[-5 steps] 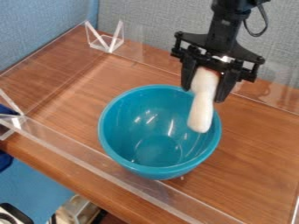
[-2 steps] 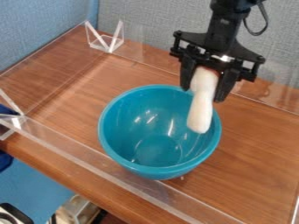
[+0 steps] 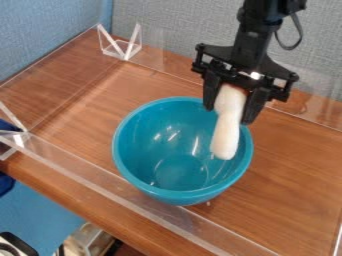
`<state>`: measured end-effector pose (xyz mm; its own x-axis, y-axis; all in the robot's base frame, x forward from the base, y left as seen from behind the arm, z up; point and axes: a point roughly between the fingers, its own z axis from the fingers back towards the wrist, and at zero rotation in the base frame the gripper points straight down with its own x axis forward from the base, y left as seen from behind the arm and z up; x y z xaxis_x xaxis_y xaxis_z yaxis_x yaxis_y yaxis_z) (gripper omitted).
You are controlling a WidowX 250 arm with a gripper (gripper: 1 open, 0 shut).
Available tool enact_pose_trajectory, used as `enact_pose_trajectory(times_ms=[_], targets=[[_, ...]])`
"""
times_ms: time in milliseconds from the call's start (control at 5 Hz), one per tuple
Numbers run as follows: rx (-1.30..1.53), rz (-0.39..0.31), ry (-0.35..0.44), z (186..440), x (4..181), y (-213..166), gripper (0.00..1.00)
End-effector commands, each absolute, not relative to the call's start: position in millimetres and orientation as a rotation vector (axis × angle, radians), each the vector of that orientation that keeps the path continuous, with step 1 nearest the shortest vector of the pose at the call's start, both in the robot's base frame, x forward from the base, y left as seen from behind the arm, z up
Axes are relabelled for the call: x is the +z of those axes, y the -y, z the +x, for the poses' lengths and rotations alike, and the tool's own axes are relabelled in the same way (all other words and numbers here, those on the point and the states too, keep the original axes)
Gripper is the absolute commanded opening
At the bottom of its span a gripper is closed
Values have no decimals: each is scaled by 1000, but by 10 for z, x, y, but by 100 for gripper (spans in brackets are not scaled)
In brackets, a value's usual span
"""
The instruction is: Put the mushroom in the blue bowl
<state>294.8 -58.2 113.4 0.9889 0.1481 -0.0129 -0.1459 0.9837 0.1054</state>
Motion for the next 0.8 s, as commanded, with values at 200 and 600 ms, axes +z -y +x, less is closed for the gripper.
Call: enact_pose_trajectory(times_ms=[200,600], targets=[[194,111,-35,2994,968,436,0],[205,123,-81,3027,689,378,0]])
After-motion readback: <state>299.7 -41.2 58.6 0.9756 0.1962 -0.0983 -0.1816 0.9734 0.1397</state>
